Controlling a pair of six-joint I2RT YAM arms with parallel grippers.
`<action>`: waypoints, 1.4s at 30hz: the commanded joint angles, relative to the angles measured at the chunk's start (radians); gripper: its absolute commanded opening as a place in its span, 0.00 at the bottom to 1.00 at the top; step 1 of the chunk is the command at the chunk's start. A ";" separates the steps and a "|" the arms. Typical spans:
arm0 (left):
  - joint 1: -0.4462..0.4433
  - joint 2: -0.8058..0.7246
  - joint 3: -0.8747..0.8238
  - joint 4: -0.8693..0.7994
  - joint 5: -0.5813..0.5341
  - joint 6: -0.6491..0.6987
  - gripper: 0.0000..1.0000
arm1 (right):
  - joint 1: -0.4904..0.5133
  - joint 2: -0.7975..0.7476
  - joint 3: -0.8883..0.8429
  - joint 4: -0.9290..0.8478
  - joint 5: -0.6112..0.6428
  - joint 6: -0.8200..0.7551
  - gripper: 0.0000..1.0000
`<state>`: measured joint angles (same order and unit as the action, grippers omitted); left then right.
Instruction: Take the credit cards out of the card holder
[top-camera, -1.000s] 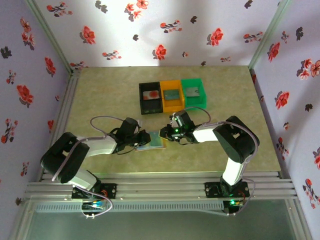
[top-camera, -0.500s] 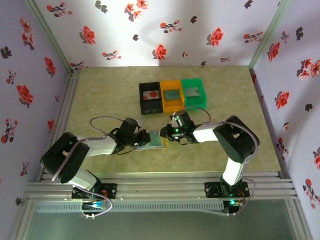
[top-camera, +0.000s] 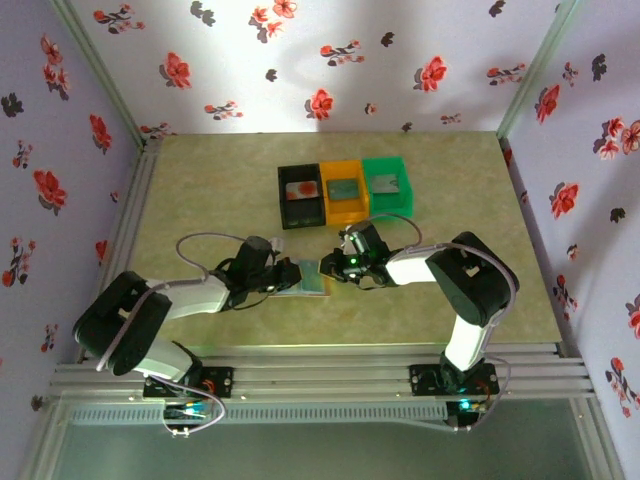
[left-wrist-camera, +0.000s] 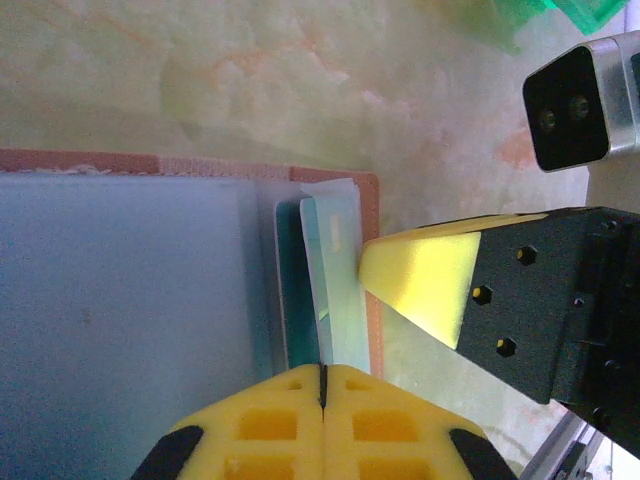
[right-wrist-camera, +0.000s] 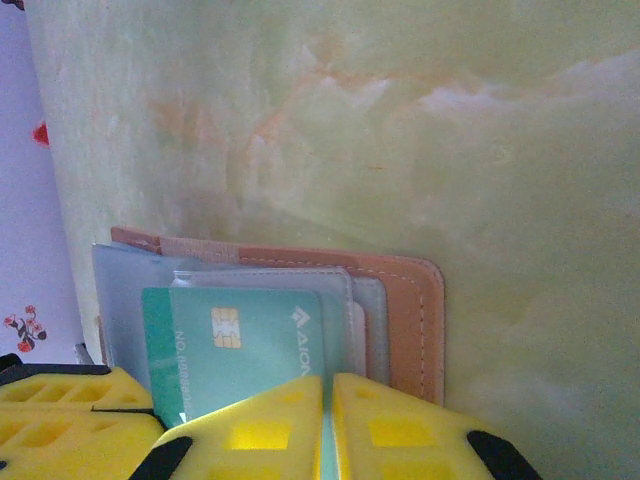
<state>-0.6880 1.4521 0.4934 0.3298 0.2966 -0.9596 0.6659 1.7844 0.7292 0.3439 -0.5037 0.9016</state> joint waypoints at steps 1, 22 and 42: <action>0.003 -0.032 -0.015 0.043 0.005 0.033 0.00 | 0.008 -0.003 -0.019 -0.075 0.031 -0.013 0.12; 0.005 0.005 -0.039 0.156 0.062 0.014 0.00 | 0.009 0.013 -0.017 -0.045 0.003 0.003 0.12; 0.005 0.041 -0.039 0.201 0.081 0.000 0.17 | 0.017 0.034 -0.016 -0.027 -0.006 0.013 0.12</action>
<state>-0.6842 1.4784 0.4538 0.4614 0.3485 -0.9630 0.6659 1.7844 0.7292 0.3412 -0.5026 0.9024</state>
